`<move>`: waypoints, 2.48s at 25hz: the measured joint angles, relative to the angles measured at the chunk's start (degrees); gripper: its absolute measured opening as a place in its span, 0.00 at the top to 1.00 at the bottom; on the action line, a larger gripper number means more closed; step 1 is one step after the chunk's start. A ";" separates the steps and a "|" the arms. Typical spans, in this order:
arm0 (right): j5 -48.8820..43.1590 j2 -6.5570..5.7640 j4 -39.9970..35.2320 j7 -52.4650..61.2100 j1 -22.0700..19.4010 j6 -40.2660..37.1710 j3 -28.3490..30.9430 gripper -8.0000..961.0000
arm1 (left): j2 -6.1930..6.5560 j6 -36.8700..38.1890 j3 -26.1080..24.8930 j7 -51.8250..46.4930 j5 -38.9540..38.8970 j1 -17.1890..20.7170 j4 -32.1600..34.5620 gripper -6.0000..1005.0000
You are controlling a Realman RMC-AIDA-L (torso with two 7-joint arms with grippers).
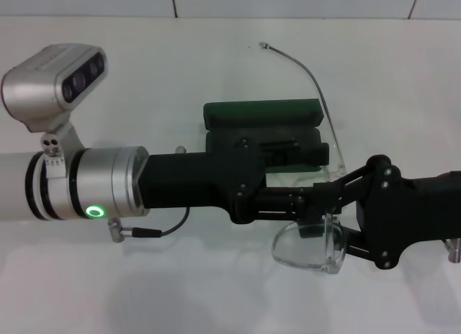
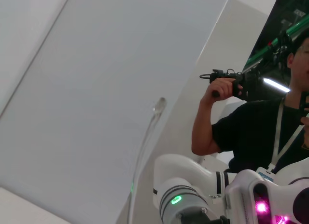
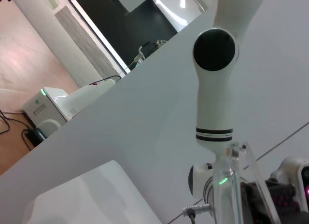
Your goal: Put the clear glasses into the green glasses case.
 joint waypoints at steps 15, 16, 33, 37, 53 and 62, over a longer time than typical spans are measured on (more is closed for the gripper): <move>0.55 -0.15 0.78 0.50 -1.01 -2.39 1.75 0.86 | 1.79 0.07 -5.49 0.57 -0.41 0.84 0.55 0.26; 0.80 -0.20 0.97 0.58 -1.09 -3.06 1.91 0.86 | 2.21 0.02 -6.36 1.18 -0.43 1.41 0.76 0.26; 9.52 0.13 10.26 19.82 6.17 -9.91 -3.44 0.86 | -0.90 -6.28 -10.67 46.28 -3.14 5.83 -2.62 0.26; 10.51 0.20 11.38 25.51 7.06 -7.95 -3.57 0.86 | -0.93 -5.88 -8.77 54.15 -8.38 4.10 -6.89 0.26; 11.17 -0.08 20.12 33.48 13.35 -5.83 -3.69 0.86 | -1.14 -0.38 -8.09 61.54 -17.88 3.26 -11.03 0.26; 9.71 -0.27 20.14 35.34 13.42 -2.76 -3.63 0.86 | -1.14 4.14 -8.09 64.99 -19.26 4.08 -12.43 0.26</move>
